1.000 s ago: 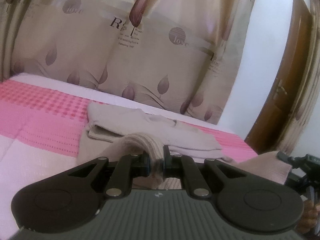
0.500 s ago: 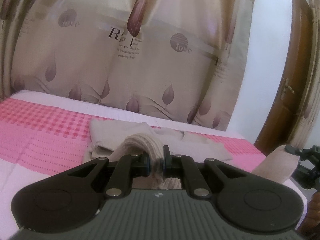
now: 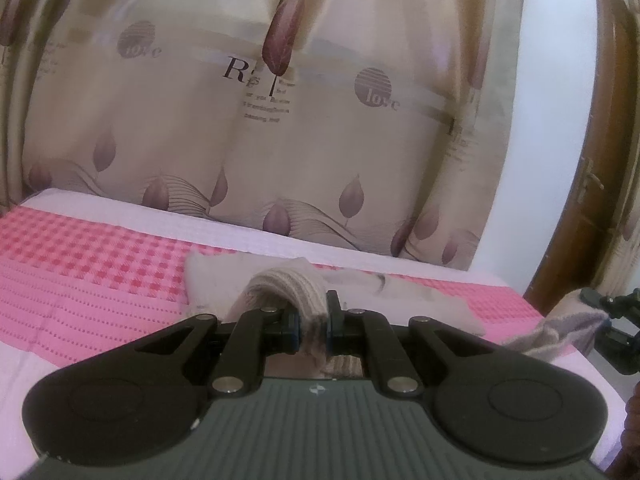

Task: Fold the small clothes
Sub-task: 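Carry the held hem with both tools over the sweater toward the collar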

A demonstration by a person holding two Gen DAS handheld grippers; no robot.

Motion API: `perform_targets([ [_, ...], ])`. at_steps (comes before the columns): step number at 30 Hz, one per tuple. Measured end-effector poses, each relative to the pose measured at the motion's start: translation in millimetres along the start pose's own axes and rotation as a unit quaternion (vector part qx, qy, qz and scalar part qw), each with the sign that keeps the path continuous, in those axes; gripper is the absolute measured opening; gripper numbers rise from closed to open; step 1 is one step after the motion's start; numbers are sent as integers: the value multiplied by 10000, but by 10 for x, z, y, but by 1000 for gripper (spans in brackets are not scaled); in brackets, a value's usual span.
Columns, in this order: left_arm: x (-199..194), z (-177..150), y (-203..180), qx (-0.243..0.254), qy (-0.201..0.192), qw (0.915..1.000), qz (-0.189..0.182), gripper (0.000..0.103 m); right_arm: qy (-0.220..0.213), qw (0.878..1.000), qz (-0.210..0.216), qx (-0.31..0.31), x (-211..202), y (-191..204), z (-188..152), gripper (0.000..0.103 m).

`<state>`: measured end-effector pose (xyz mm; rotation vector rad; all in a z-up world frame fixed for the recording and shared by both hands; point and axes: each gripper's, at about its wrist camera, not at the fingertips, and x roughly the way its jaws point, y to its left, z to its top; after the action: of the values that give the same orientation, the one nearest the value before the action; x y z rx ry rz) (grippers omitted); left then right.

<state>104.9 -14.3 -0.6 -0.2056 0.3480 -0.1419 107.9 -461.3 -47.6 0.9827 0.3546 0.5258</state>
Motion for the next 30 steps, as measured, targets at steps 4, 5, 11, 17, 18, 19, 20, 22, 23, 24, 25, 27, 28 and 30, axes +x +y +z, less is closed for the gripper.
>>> perform_targets([
  [4,67,19,23,-53,3,10000,35,12,-24,9999,-72,-93,59,3,55,15],
  [5,77,20,29,-52,-1,10000,47,12,-28,9999,-82,-116,68,4,66,14],
  [11,169,36,48,-25,15,9999,106,12,-87,9999,-101,-106,125,-13,139,14],
  [17,268,43,64,-30,41,9999,157,12,-141,9997,-163,-77,207,-52,187,14],
  [18,284,43,65,-27,45,9998,167,12,-150,9997,-170,-72,220,-59,192,14],
  [19,296,40,66,-30,51,9998,170,12,-157,9997,-180,-67,235,-65,198,14],
  [20,310,38,68,-39,60,9998,175,12,-165,9996,-197,-73,247,-69,204,14],
  [22,330,32,68,-53,59,9998,190,12,-196,9995,-246,-84,263,-83,212,14],
  [23,333,29,72,-62,57,9998,192,12,-218,9994,-269,-84,267,-93,218,14],
  [24,338,30,77,-76,56,9998,194,12,-244,9992,-294,-86,268,-99,223,14],
  [25,344,31,78,-83,54,9997,204,12,-264,9991,-309,-88,266,-104,226,14],
  [27,366,43,81,-73,56,9997,220,12,-315,9989,-337,-93,262,-113,238,14],
  [28,380,50,85,-73,54,9997,226,12,-336,9987,-356,-106,261,-113,246,14],
  [30,406,59,84,-73,60,9997,227,12,-359,9986,-359,-124,267,-109,266,14],
])
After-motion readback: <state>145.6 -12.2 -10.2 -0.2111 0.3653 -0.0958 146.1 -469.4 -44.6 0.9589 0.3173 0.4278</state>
